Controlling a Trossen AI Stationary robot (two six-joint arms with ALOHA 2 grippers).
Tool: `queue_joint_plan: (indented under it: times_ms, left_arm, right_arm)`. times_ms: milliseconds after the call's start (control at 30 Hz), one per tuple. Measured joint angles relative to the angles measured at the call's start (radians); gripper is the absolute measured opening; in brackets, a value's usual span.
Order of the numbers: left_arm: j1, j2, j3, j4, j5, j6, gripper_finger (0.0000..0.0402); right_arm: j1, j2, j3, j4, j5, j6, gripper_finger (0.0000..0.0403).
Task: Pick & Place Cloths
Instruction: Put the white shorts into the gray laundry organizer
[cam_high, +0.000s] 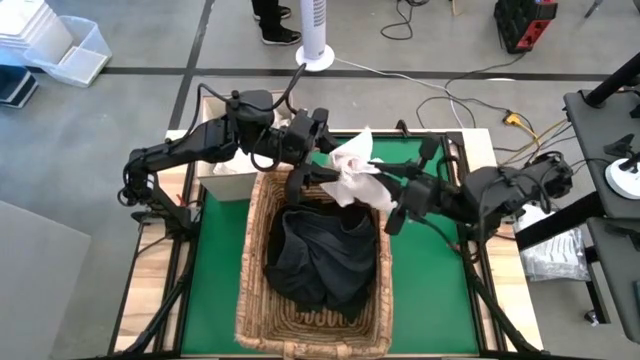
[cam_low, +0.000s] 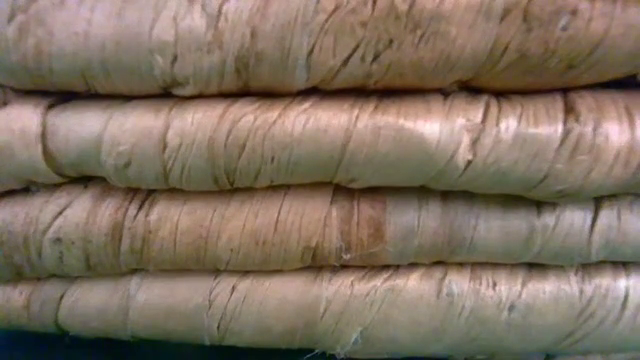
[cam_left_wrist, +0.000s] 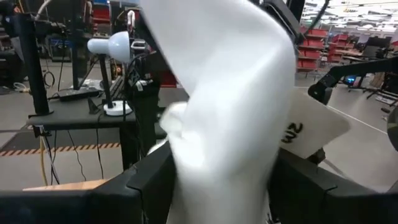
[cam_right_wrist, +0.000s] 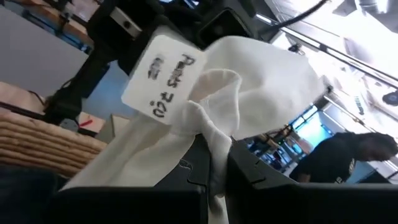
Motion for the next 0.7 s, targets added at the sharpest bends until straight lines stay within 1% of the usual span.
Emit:
queue_joint_plan:
  times_ms: [233, 367, 500, 600, 700]
  left_arm:
    - [0.000, 0.000, 0.000, 0.003, -0.002, 0.000, 0.0208]
    - [0.000, 0.000, 0.000, 0.003, -0.001, 0.000, 0.0193]
    - [0.000, -0.001, 0.000, -0.012, -0.001, 0.008, 0.0157]
    - [0.000, -0.001, 0.000, -0.027, 0.000, 0.010, 0.0119]
    - [0.000, -0.001, 0.000, -0.040, 0.001, 0.011, 0.0074]
  right_arm:
    - [-0.025, 0.056, 0.045, 0.000, -0.003, -0.008, 0.0012]
    - [-0.033, 0.078, 0.064, 0.000, 0.001, -0.008, 0.0012]
    - [-0.035, 0.091, 0.078, -0.001, 0.002, -0.008, 0.0012]
    - [-0.035, 0.092, 0.084, -0.001, 0.003, -0.008, 0.0015]
    - [-0.035, 0.092, 0.089, -0.001, 0.003, -0.008, 0.0029]
